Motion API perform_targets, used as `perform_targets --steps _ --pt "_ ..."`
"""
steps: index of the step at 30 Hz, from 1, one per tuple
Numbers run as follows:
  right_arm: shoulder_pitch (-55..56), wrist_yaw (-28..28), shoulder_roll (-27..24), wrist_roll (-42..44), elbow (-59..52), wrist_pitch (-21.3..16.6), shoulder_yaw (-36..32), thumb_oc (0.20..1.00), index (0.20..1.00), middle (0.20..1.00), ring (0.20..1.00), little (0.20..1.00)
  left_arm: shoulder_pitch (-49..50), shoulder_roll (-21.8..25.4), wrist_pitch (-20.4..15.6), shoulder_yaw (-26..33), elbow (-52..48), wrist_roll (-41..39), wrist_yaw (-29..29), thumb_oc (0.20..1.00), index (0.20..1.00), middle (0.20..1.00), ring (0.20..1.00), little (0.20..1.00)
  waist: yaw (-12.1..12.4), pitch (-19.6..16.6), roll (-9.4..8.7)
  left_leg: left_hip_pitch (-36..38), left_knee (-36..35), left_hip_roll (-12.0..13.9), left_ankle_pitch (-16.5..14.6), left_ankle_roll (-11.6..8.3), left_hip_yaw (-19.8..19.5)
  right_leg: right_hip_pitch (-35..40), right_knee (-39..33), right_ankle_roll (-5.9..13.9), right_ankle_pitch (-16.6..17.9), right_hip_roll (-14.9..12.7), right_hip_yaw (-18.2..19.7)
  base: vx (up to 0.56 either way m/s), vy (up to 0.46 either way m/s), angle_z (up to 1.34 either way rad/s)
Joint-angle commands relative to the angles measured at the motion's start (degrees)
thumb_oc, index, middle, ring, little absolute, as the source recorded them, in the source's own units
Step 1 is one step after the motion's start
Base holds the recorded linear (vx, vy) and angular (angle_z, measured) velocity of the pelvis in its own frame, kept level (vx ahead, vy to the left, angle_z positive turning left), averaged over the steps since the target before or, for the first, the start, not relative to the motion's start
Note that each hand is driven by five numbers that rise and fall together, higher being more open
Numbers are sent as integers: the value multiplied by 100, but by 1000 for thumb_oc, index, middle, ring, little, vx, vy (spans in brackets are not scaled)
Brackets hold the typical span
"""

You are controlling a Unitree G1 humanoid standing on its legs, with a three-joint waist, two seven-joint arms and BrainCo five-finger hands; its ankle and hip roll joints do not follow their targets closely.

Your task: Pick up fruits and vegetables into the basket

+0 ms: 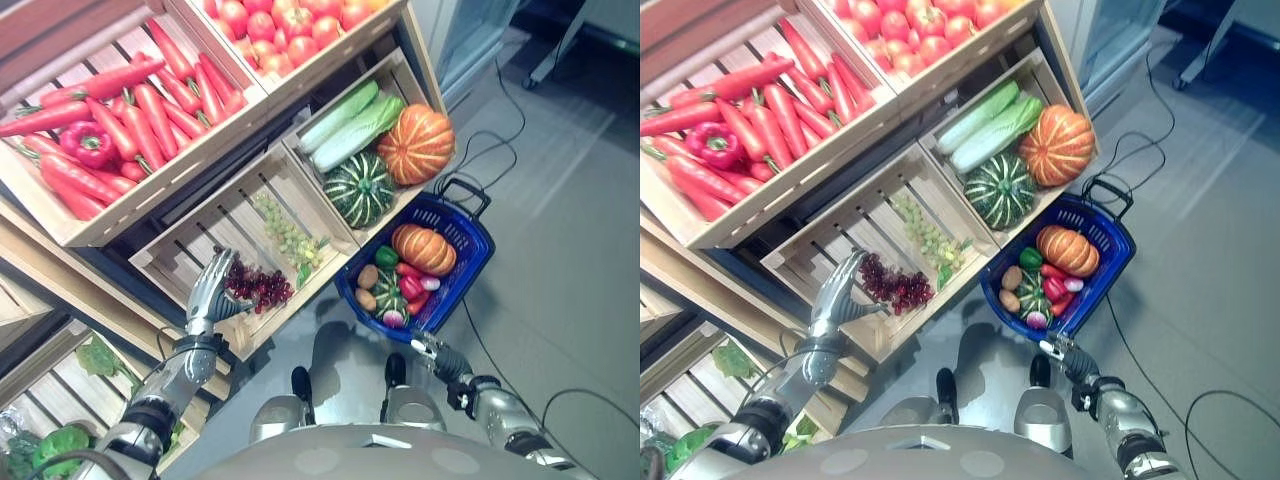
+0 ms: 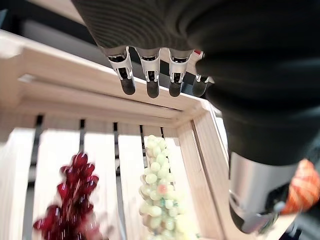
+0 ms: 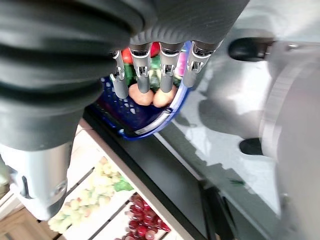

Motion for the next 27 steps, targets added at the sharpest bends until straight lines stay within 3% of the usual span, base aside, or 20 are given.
perform_targets --steps 1,10,16,17,22,27 --pt "5 -123 -90 138 -672 -151 196 1000 1000 1000 1000 1000 -285 349 633 -100 160 565 602 1000 1000 1000 1000 1000 -231 199 -268 -620 1173 -134 -626 229 -57 -530 1554 144 -974 -366 177 -7 20 -24" --pt "-143 -421 -394 334 -1618 -179 284 1000 1000 1000 1000 1000 -859 655 1716 -465 621 710 858 1000 1000 1000 1000 1000 -470 701 -349 -1605 1973 -91 -677 194 57 -1633 2405 32 -1104 -300 397 -40 4 -13" --pt "-323 -731 -568 588 -2147 -171 367 1000 1000 1000 1000 1000 -1366 901 2120 -609 849 545 691 1000 1000 1000 1000 1000 -532 961 -431 -2325 2389 -26 -645 192 88 -2331 2843 -16 -1107 -187 470 -47 -38 -1" --pt "-347 -805 -591 635 -2265 -156 370 1000 1000 1000 1000 1000 -1469 950 2161 -620 886 556 609 1000 1000 1000 1000 1000 -548 1004 -442 -2404 2508 -22 -794 155 61 -2417 2996 15 -1271 -157 514 1 -44 1" --pt "-416 -889 -658 776 -2565 -135 316 1000 1000 1000 1000 1000 -1718 1092 2315 -674 1002 545 320 1000 1000 1000 1000 1000 -586 1159 -471 -2853 2772 16 -808 155 80 -2830 3235 -4 -1282 -81 551 -33 -21 -2" --pt "-451 -954 -784 776 -2811 -174 259 1000 1000 1000 1000 1000 -1855 1267 2686 -664 1079 658 480 1000 1000 1000 1000 1000 -630 1255 -454 -3341 3048 27 -830 141 98 -3274 3421 -32 -1278 -31 593 -28 2 1"
